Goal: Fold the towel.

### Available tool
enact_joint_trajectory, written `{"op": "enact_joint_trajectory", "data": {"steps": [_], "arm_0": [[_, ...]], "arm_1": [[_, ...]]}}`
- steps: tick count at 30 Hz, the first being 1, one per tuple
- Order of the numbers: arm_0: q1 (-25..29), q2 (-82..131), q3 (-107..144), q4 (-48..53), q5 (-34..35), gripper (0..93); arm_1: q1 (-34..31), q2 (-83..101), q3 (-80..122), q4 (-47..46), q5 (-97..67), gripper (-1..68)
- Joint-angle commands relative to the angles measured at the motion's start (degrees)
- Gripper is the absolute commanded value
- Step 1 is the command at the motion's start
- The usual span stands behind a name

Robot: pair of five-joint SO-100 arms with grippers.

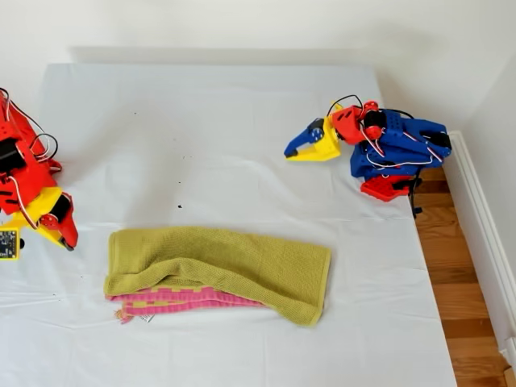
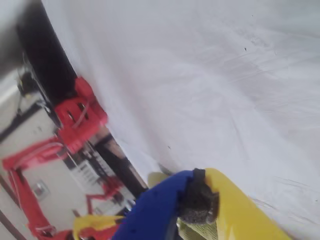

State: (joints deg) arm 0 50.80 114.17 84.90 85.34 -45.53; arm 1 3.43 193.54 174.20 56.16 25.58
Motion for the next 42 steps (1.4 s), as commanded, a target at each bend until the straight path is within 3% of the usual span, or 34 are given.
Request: {"op": "enact_joint_trajectory", "data": {"steps": [1,3,10,12,15,19,24,28,42], "arm_0": [[-1.5,4.1,-1.6,-2.7,1.9,1.4],[-1.7,3.7,-2.4,-2.9,2.6,1.4],[-0.6,2.8,-2.9,-2.7,2.5,1.4],[-0.5,2.5,-2.5,-2.8,2.0,1.4],[-0.3,2.5,-1.5,-4.2,1.7,1.4],[0.0,2.0,-0.3,-5.5,1.2,1.4],[0.6,2.6,1.8,-6.8,0.1,1.4],[0.8,2.8,3.1,-7.8,-0.2,1.4],[1.4,2.9,7.0,-12.0,-2.4,1.4]], "arm_1": [[-2.9,4.6,5.7,-1.2,1.4,0.1],[-2.9,4.6,4.7,-3.4,-3.4,0.1],[-3.5,4.6,3.9,1.4,-13.9,0.1],[-4.7,4.6,1.5,9.7,-22.9,0.1],[-1.5,4.6,0.2,14.9,-19.9,0.1],[-2.1,4.6,0.1,15.3,-19.0,0.1],[-0.2,4.6,0.4,16.9,-3.2,0.1],[-6.4,4.7,-0.2,16.8,-15.6,0.1],[-6.8,4.7,-0.1,15.8,-14.4,0.1]]}}
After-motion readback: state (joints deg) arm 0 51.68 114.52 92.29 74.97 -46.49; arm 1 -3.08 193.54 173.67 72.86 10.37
